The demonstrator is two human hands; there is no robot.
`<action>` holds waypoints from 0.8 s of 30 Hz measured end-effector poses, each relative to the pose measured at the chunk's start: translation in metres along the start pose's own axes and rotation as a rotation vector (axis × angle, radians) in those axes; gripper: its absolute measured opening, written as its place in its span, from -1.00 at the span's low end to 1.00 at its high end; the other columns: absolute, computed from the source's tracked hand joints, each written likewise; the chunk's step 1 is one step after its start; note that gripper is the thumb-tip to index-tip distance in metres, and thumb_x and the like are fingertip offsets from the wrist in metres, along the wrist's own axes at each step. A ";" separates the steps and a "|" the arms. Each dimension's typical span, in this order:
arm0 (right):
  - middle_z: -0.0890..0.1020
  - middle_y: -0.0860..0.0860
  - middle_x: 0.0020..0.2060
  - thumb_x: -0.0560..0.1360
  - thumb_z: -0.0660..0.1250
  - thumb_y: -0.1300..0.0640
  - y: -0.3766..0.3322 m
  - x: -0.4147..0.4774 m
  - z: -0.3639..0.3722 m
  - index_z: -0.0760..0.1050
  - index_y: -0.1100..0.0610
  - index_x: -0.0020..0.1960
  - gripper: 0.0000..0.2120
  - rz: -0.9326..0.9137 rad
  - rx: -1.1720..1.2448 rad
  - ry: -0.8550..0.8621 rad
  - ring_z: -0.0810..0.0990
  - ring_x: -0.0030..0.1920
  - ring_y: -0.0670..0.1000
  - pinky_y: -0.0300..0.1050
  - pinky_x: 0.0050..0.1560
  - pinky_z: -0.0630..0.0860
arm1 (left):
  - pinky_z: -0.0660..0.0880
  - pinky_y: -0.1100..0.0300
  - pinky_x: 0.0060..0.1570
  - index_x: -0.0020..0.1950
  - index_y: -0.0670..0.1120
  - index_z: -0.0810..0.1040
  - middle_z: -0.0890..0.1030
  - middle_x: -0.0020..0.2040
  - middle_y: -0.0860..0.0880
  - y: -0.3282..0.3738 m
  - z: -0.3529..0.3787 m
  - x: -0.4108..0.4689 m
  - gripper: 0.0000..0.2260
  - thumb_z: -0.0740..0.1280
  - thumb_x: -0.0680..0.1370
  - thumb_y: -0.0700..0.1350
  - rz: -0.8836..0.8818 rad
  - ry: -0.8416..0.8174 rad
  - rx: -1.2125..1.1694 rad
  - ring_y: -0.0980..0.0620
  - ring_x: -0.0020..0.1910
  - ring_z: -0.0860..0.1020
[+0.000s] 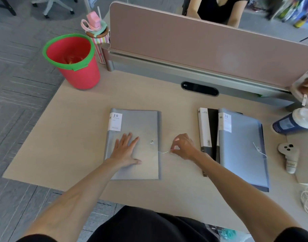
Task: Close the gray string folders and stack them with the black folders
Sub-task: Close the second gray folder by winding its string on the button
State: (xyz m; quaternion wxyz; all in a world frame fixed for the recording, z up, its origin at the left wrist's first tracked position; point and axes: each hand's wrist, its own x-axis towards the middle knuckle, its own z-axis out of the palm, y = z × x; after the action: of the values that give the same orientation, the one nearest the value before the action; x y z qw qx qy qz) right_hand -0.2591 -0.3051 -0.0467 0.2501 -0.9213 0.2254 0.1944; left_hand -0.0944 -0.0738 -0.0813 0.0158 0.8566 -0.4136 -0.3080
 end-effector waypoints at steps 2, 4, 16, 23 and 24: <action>0.62 -0.02 -0.04 0.50 0.37 -0.02 -0.009 0.002 -0.005 0.65 0.05 -0.08 -0.84 -0.006 0.193 -0.086 0.56 0.09 0.03 -0.03 0.11 0.50 | -0.21 -0.10 0.49 0.58 0.09 -0.10 -0.24 0.60 -0.07 0.000 0.000 0.000 -0.02 0.41 0.36 0.30 -0.003 0.020 -0.011 -0.12 0.56 -0.25; 0.66 0.03 -0.05 0.56 0.29 0.10 -0.025 0.007 -0.007 0.63 0.12 -0.05 -0.84 -0.007 0.312 -0.168 0.61 0.01 0.05 -0.02 0.07 0.54 | -0.20 -0.10 0.49 0.58 0.09 -0.09 -0.23 0.60 -0.07 0.000 0.000 -0.001 -0.02 0.41 0.36 0.30 -0.003 0.029 -0.015 -0.11 0.57 -0.24; 0.62 0.21 0.07 0.66 -0.05 -0.02 -0.086 0.047 0.016 0.49 0.21 0.15 -0.58 -0.258 -0.365 -0.201 0.59 0.07 0.22 0.03 0.04 0.48 | -0.23 -0.10 0.51 0.58 0.09 -0.10 -0.24 0.60 -0.06 0.005 0.002 -0.007 -0.03 0.42 0.38 0.26 -0.016 0.033 -0.039 -0.10 0.56 -0.27; 0.63 0.20 0.03 0.61 0.01 0.04 -0.097 0.072 0.008 0.54 0.22 0.07 -0.61 -0.262 -0.511 -0.125 0.61 0.01 0.22 -0.04 -0.11 0.44 | -0.24 -0.09 0.50 0.58 0.09 -0.11 -0.24 0.60 -0.06 0.003 0.006 -0.006 -0.04 0.42 0.38 0.25 -0.009 0.048 -0.034 -0.10 0.56 -0.27; 0.63 0.20 0.02 0.61 0.02 0.05 -0.098 0.076 0.005 0.54 0.21 0.07 -0.63 -0.253 -0.521 -0.117 0.61 0.01 0.22 -0.06 -0.14 0.41 | -0.25 -0.09 0.50 0.58 0.09 -0.11 -0.24 0.60 -0.06 0.002 0.007 -0.006 -0.04 0.41 0.39 0.26 -0.006 0.047 -0.024 -0.10 0.56 -0.27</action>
State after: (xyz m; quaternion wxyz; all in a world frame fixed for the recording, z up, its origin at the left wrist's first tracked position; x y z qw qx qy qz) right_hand -0.1476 -0.2505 -0.0502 0.0401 -0.9625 0.0365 0.2659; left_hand -0.1022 -0.0692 -0.0829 0.0349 0.8646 -0.4069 -0.2928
